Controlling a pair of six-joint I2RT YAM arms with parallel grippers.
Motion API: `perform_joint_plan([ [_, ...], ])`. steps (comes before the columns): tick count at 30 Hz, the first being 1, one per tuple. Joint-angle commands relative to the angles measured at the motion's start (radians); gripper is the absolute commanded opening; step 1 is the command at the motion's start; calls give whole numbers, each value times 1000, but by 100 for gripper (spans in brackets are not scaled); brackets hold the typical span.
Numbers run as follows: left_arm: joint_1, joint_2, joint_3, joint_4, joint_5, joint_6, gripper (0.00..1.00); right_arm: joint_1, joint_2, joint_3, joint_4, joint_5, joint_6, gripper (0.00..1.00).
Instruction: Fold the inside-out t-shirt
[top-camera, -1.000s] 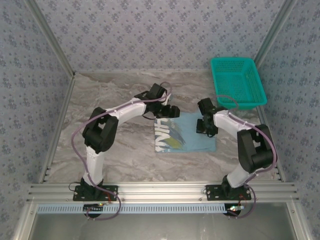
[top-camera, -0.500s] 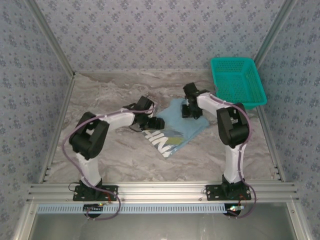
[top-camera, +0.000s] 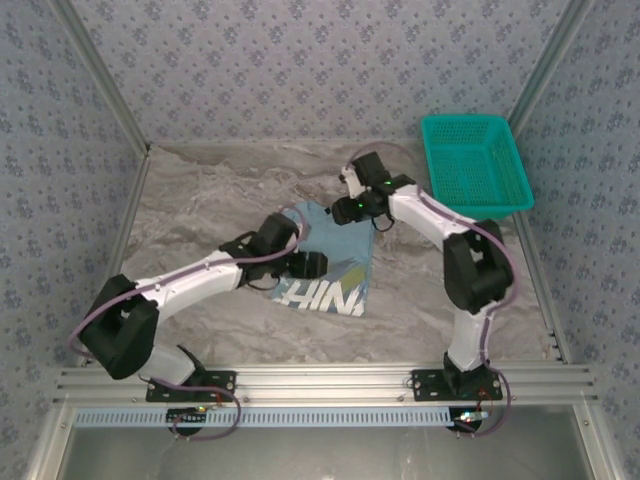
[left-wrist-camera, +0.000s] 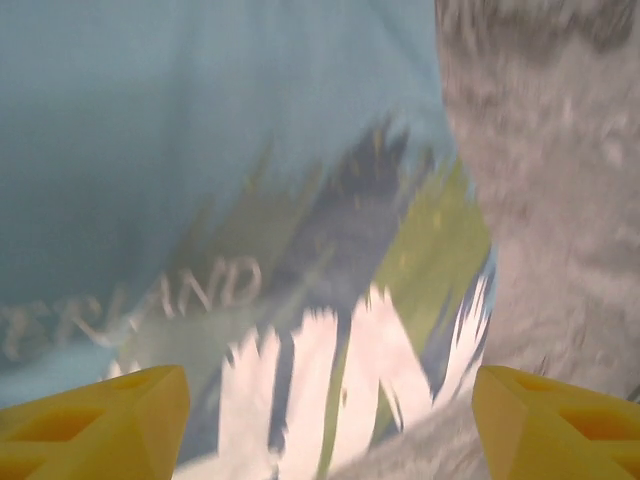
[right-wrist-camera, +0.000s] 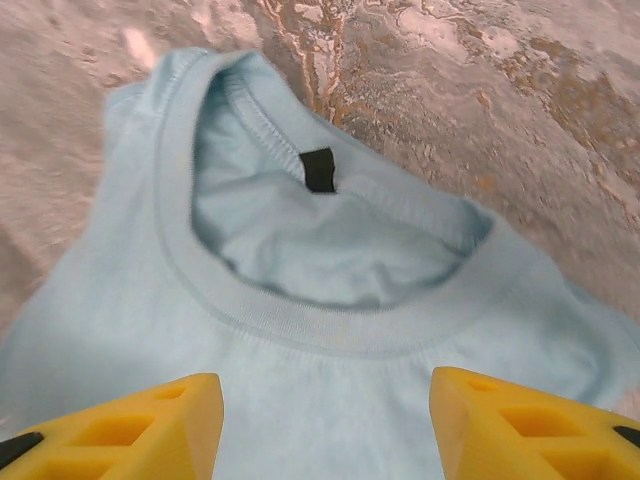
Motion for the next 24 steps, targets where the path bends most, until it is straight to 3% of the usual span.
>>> perform_joint_plan([
  [1,102,86,47,126,73,14,74,-39,-31,-119,135,-164,153,58],
  [5,162,256,156,163,152,65,73,-54,16,-152,155,-191,204,55],
  [11,189,429,237,131,154,93,71,-101,106,-149,99,-163,203,52],
  [17,181,375,107,164,211,67,71,-124,201,-20,-16,-148,83,51],
  [21,174,291,89,180,233,43,72,-122,164,49,-58,-134,13,53],
  [24,193,233,138,121,127,53,73,-132,106,50,-64,-81,0,55],
])
